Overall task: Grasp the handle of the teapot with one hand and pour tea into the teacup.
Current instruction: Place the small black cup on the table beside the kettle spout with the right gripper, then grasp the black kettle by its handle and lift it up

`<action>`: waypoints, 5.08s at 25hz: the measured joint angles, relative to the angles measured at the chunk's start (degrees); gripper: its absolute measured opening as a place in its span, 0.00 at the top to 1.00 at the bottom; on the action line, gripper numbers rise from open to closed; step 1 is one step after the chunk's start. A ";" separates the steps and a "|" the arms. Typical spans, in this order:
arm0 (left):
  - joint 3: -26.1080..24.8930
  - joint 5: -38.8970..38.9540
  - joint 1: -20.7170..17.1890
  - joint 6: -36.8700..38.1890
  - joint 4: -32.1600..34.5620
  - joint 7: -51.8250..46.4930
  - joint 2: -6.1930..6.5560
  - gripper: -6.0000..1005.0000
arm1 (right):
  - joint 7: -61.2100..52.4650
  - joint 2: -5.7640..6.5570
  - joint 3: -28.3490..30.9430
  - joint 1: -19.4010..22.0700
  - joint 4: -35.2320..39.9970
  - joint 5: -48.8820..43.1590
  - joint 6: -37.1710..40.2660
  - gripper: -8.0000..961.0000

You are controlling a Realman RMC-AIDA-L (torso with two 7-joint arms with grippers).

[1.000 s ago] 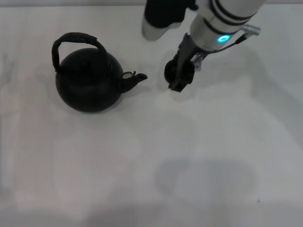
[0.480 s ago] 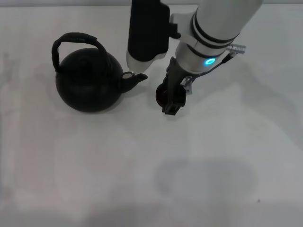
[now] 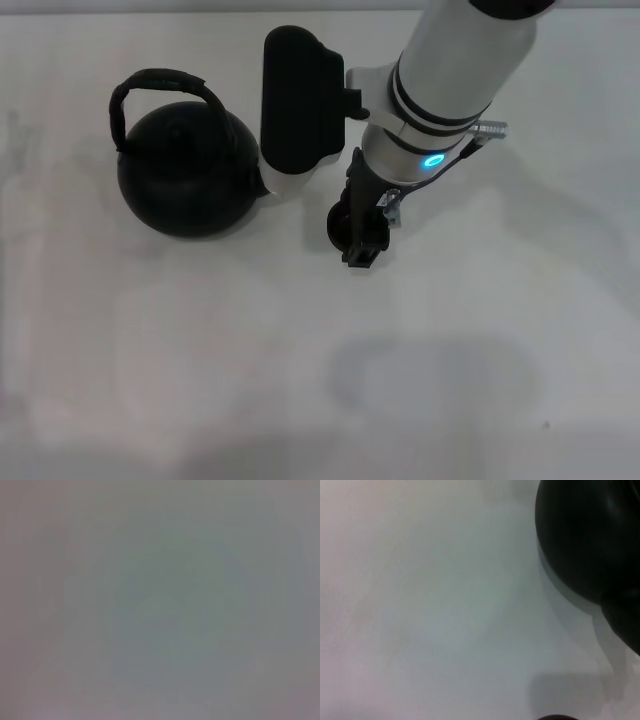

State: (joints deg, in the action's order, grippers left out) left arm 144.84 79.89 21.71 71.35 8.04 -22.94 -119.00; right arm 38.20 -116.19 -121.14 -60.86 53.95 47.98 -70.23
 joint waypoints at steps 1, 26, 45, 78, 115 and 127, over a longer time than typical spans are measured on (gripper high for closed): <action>0.00 0.00 0.00 0.00 0.00 0.00 0.00 0.12 | -0.02 0.00 -0.14 -0.02 -0.07 0.18 0.14 0.24; 0.07 -0.36 0.16 -0.95 0.47 0.00 0.00 0.12 | 1.83 0.00 -4.74 0.52 -1.40 3.03 3.47 0.24; 0.28 -0.41 0.26 -0.90 0.49 0.00 0.00 0.12 | 2.43 0.00 -5.25 0.74 -1.99 2.93 4.38 0.24; 0.00 -0.35 0.65 -0.86 0.47 0.00 0.00 0.12 | 2.85 0.00 -1.07 3.88 -1.73 2.81 6.32 0.10; 0.17 -0.48 0.40 -0.51 0.34 0.00 0.08 0.12 | 27.28 0.75 53.03 23.63 -6.77 20.00 2.31 0.10; 0.60 -2.00 -0.34 -0.42 0.49 0.00 -0.12 0.12 | 72.50 0.36 69.72 33.54 -29.61 74.90 8.04 0.11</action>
State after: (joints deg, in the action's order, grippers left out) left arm 145.44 77.89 21.37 70.93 8.53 -22.94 -119.12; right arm 110.70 -115.83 -51.42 -27.32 24.34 122.87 -62.20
